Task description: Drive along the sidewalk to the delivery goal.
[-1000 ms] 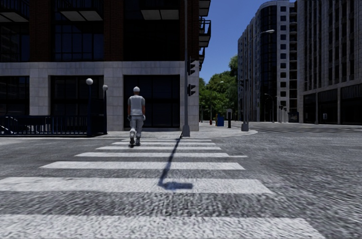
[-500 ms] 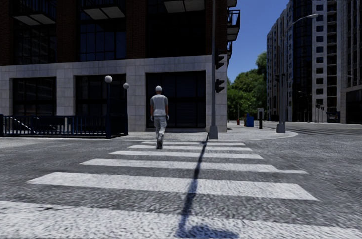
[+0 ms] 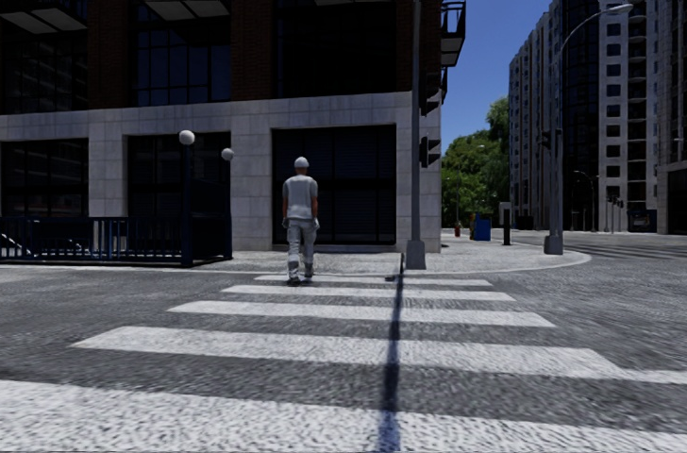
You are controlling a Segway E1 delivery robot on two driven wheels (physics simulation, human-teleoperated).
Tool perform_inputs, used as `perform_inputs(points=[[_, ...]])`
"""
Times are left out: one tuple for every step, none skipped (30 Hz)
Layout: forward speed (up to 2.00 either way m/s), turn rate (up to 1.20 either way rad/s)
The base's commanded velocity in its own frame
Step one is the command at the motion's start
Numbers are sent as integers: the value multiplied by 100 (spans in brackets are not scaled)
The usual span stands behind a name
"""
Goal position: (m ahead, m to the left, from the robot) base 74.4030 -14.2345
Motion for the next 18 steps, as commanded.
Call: perform_inputs(points=[[200, 63], [200, 66], [200, 67], [200, 53], [200, 24], [200, 24], [200, 12], [200, 7], [200, 1], [200, 1], [200, 0], [200, 0], [200, 0], [200, 0], [200, 0], [200, 0], [200, 0], [200, 0]])
